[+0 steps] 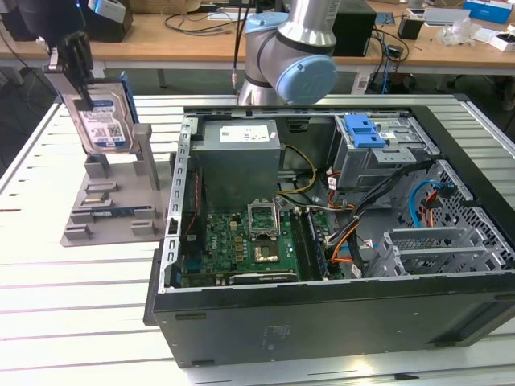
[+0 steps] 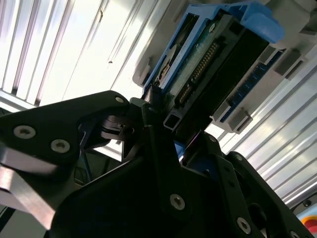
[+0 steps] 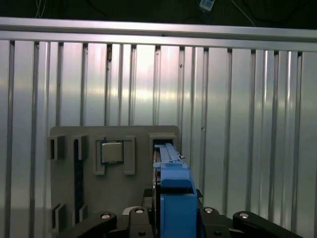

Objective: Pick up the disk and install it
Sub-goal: 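Pick up the disk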

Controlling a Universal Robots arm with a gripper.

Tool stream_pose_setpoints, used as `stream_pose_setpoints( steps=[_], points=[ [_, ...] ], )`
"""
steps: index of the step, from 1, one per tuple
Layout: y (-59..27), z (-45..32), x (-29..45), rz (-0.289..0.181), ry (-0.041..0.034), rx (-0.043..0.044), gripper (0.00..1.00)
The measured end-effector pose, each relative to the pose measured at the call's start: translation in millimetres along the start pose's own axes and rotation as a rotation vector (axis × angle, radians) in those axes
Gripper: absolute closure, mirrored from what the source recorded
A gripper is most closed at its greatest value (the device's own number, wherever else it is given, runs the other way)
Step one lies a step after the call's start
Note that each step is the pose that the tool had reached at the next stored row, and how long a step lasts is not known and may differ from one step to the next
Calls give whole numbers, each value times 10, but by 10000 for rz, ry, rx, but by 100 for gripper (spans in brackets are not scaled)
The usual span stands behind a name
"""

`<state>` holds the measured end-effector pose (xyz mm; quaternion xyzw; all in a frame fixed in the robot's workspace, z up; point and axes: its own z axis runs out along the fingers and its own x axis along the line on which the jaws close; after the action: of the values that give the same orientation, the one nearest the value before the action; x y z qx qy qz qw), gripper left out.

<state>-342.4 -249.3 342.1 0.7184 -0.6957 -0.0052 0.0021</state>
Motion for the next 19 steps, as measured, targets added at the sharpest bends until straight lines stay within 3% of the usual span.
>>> stream_pose_setpoints(
  steps=[19],
  points=[
    [4, -463, -23, 2, 158, -5, 64]
  ],
)
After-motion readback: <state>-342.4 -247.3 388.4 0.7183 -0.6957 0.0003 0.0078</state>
